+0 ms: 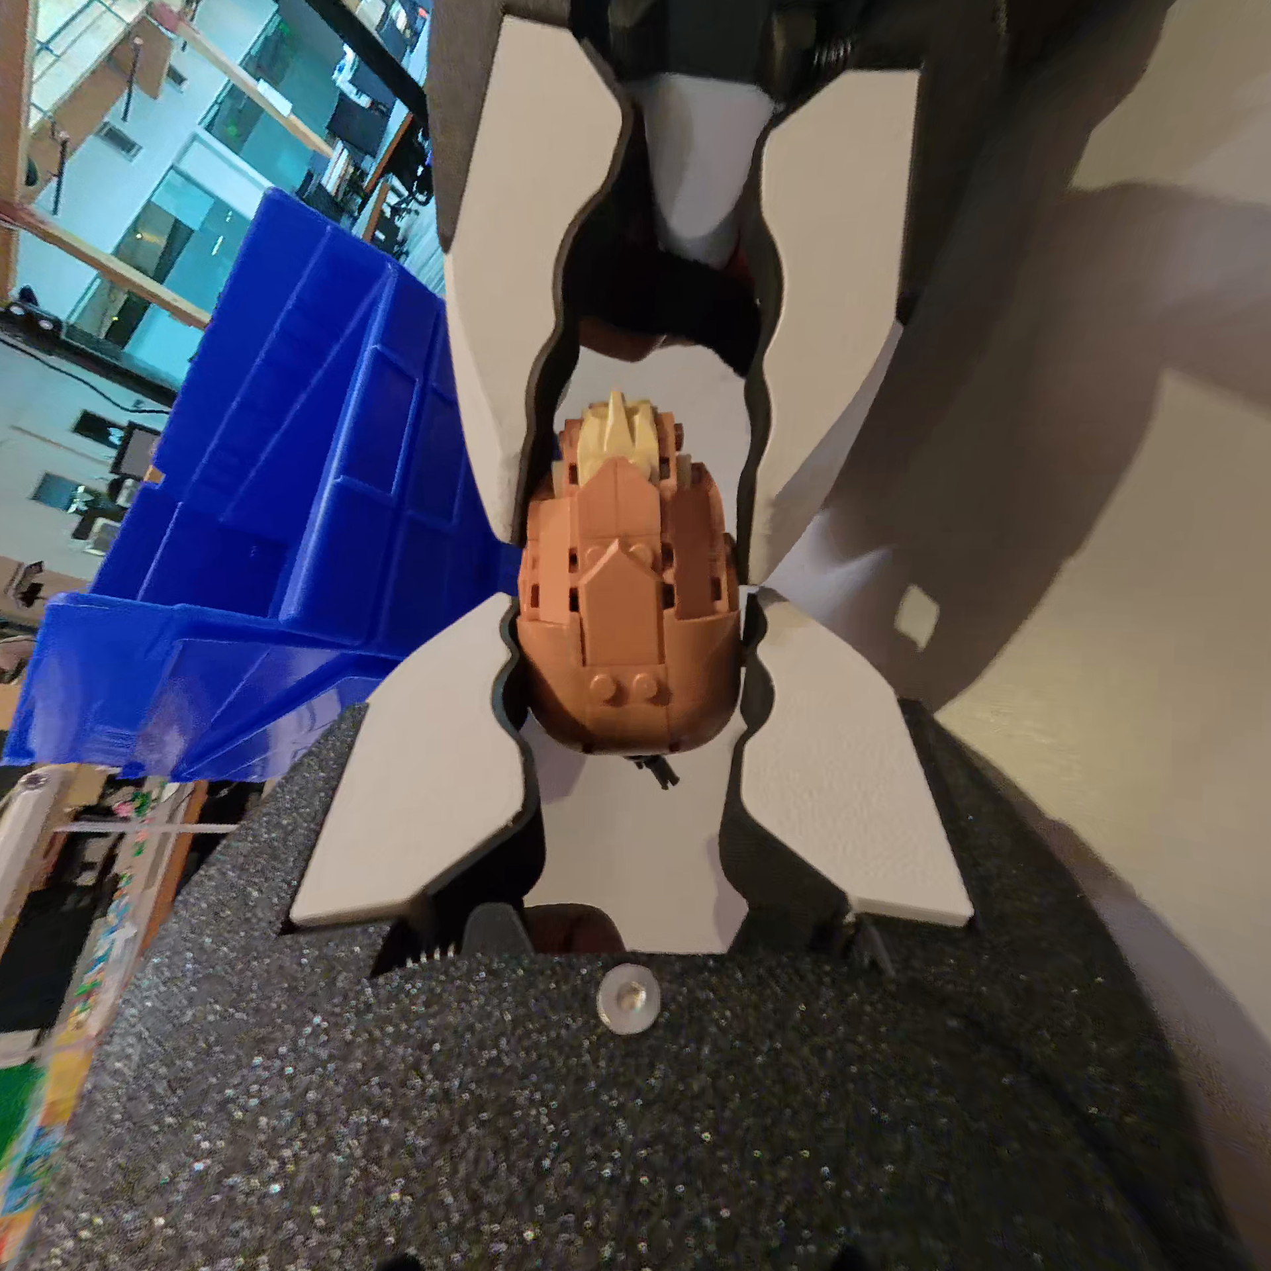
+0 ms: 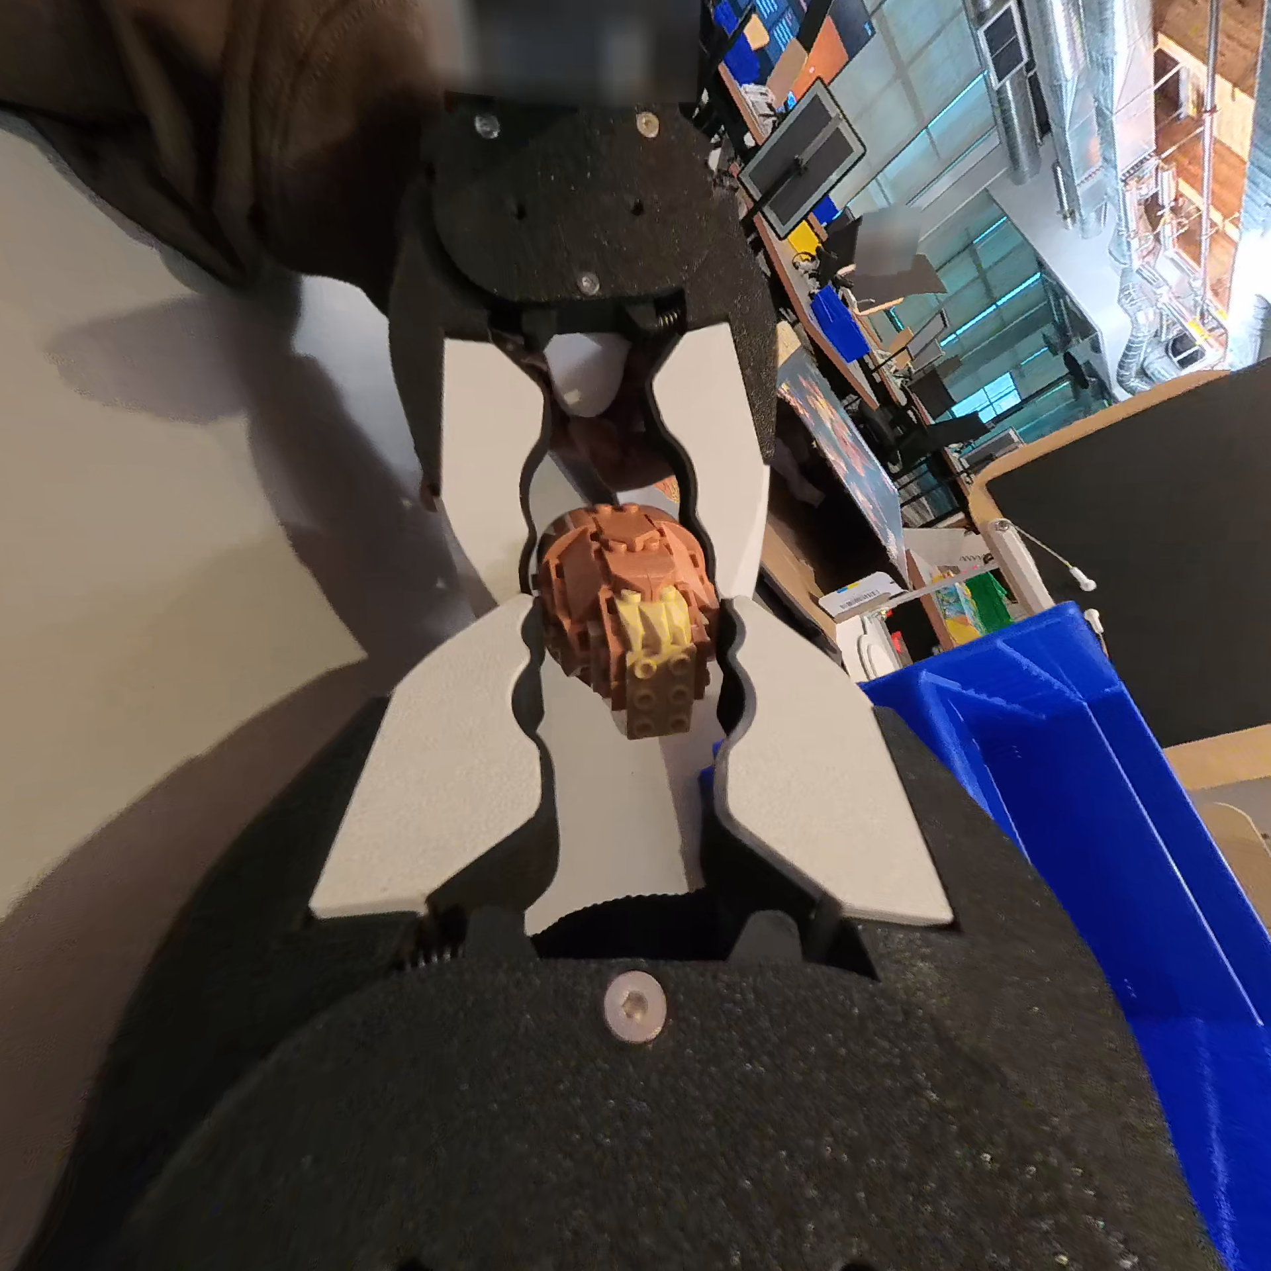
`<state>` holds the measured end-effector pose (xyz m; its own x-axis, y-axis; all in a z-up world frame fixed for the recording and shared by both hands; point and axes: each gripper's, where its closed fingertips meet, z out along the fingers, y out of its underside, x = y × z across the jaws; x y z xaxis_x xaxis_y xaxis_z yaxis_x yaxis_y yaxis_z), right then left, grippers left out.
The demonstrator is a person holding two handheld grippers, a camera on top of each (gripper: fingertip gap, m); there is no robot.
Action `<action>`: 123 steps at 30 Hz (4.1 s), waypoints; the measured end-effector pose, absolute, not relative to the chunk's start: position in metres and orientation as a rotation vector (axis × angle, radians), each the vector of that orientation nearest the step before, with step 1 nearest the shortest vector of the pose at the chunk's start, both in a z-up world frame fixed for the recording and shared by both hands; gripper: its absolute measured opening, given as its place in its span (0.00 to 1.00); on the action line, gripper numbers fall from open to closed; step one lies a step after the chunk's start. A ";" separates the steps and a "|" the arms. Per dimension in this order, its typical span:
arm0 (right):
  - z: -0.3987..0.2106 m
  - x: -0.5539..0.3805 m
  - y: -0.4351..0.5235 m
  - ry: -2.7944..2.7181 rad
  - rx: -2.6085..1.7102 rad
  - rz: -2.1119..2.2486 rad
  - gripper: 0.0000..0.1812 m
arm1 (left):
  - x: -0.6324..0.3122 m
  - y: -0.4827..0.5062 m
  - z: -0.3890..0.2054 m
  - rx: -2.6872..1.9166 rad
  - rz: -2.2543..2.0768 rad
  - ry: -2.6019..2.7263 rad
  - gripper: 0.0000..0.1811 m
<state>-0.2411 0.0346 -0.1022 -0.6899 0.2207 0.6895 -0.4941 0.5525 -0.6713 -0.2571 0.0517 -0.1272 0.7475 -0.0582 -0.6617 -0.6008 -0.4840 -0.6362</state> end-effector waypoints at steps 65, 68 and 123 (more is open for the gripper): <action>-0.114 -0.235 0.038 -2.308 0.050 1.568 0.09 | -0.240 0.047 -0.132 -2.077 0.252 0.302 0.26; -0.116 -0.237 0.039 -2.326 0.021 1.563 0.09 | -0.241 0.046 -0.134 -2.105 0.238 0.270 0.26; -0.127 -0.228 0.041 -2.432 0.086 1.347 0.09 | -0.226 0.049 -0.132 -2.040 0.276 0.400 0.19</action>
<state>-0.2277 0.0407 -0.1267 -0.9338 0.1188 0.3374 -0.2230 0.5442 -0.8088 -0.2263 0.0491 -0.1316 0.9193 -0.1648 -0.3574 -0.3927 -0.4474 -0.8035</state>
